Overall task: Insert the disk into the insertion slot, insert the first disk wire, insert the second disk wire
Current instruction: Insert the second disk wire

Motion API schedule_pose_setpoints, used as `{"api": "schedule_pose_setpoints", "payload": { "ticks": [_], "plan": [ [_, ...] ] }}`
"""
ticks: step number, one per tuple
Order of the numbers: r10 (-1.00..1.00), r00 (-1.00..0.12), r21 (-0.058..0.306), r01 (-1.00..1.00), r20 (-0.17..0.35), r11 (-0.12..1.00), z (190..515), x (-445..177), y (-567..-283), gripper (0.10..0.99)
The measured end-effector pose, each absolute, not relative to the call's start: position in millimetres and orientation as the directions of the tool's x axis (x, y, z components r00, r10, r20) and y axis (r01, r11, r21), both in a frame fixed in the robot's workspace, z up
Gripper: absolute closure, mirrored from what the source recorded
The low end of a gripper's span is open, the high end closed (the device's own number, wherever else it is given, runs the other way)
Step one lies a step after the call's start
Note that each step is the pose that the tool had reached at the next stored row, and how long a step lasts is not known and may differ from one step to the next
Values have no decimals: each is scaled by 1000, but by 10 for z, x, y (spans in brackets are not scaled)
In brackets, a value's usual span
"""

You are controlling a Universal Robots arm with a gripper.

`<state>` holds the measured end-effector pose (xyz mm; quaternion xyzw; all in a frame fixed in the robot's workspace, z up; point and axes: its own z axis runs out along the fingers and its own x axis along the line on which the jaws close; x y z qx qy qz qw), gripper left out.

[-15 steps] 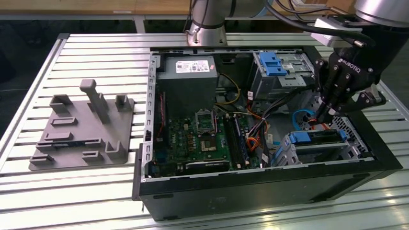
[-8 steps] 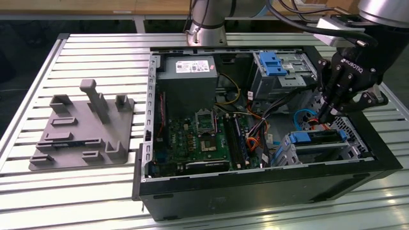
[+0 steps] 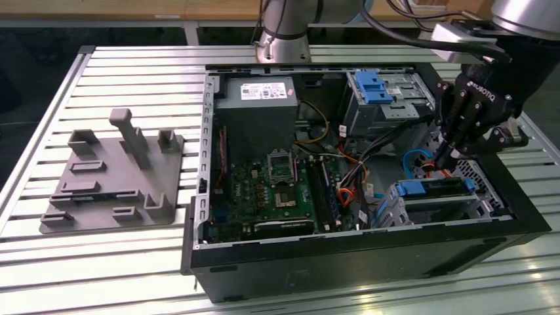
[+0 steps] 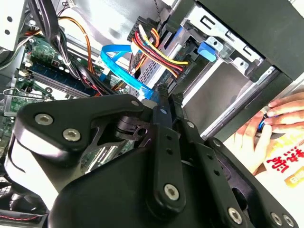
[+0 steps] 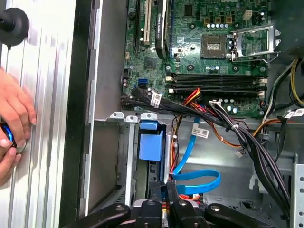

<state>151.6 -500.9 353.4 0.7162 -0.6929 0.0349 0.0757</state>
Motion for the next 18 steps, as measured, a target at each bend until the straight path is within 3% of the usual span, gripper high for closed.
{"api": "schedule_pose_setpoints", "payload": {
  "ticks": [7, 18],
  "plan": [
    [-990, 31, 60, -998, 139, -23, 3524, 1525, -5087, 925],
    [-999, 29, 57, -998, 30, -27, 3512, 1557, -5163, 925]
  ]
}}
